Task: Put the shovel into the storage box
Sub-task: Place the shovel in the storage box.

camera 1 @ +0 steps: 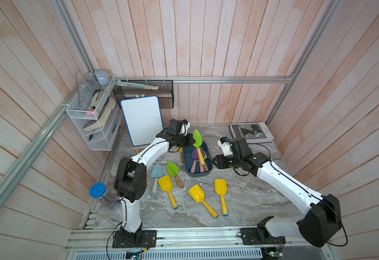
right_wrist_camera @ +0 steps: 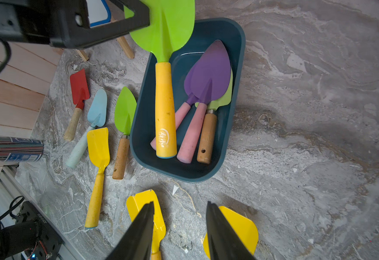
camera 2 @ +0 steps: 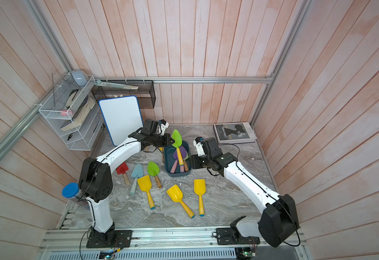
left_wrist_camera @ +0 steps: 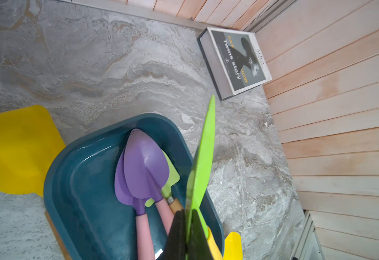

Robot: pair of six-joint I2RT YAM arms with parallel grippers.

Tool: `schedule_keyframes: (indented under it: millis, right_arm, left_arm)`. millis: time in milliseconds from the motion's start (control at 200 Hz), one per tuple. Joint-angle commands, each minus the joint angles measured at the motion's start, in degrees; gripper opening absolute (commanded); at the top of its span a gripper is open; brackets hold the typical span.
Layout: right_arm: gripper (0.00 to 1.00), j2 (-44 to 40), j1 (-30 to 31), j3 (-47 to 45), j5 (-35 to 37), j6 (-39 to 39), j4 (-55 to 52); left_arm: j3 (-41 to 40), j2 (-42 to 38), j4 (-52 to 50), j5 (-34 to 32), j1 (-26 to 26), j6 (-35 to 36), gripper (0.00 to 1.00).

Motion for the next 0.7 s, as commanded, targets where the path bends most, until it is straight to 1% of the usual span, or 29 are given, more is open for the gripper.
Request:
schedule_keyframes:
  millis: [0, 385, 695]
  right_arm:
    - [0.44, -0.61, 0.18, -0.65, 0.99, 0.37, 0.54]
    - [0.44, 0.17, 0.13, -1.92, 1.00, 0.31, 1.35]
    - [0.44, 1.21, 0.05, -1.92, 0.92, 0.28, 1.50]
  left_arm:
    - [2.26, 1.81, -1.18, -2.20, 0.10, 3.47, 0.00]
    - [4.02, 5.19, -2.20, -7.35, 0.11, 6.94, 0.00]
    - [3.70, 7.39, -1.49, -7.28, -0.01, 7.58, 0.00]
